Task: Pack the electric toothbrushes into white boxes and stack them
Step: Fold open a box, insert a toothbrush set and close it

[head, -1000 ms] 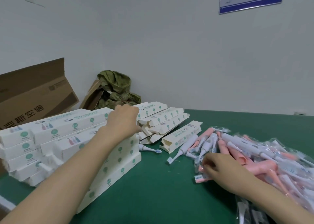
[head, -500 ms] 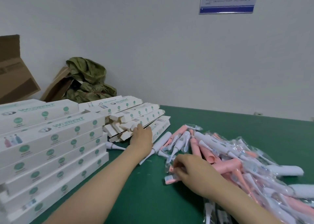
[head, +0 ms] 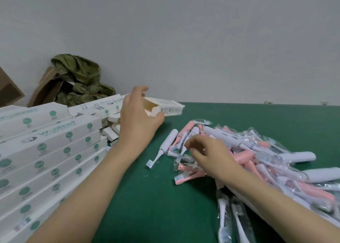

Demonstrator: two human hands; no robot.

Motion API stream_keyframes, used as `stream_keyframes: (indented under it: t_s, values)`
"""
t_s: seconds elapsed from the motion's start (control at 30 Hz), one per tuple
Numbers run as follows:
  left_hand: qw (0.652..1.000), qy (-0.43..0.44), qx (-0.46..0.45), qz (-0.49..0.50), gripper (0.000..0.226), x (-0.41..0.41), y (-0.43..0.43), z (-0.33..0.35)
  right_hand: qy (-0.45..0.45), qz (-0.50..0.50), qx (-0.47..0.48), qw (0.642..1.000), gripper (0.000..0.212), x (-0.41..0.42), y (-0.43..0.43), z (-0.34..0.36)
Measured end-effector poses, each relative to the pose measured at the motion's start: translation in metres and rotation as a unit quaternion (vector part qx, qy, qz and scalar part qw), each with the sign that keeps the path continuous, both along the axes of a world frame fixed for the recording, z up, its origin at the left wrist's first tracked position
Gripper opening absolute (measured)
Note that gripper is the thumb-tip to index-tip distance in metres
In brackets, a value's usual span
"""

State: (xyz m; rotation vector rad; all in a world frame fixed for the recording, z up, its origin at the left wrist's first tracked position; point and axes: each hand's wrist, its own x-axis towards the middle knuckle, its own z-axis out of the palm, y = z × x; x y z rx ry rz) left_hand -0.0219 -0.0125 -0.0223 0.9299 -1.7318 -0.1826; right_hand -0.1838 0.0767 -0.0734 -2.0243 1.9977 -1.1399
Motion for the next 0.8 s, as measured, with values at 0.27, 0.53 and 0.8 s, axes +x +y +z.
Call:
stream_keyframes:
  t_s: [0.27, 0.53, 0.8]
  values:
    - [0.981, -0.088, -0.063, -0.161, 0.066, -0.003, 0.051, 0.015, 0.127, -0.001, -0.196, 0.972, 0.071, -0.002, 0.010, 0.037]
    - [0.940, 0.057, -0.060, -0.330, 0.075, -0.017, 0.056, 0.017, -0.017, 0.049, -0.244, 0.968, 0.059, 0.006, 0.018, 0.043]
    - [0.968, -0.022, -0.170, -0.184, 0.053, -0.022, 0.045, 0.014, -0.197, 0.114, -0.180, 0.957, 0.046, 0.004, 0.026, 0.060]
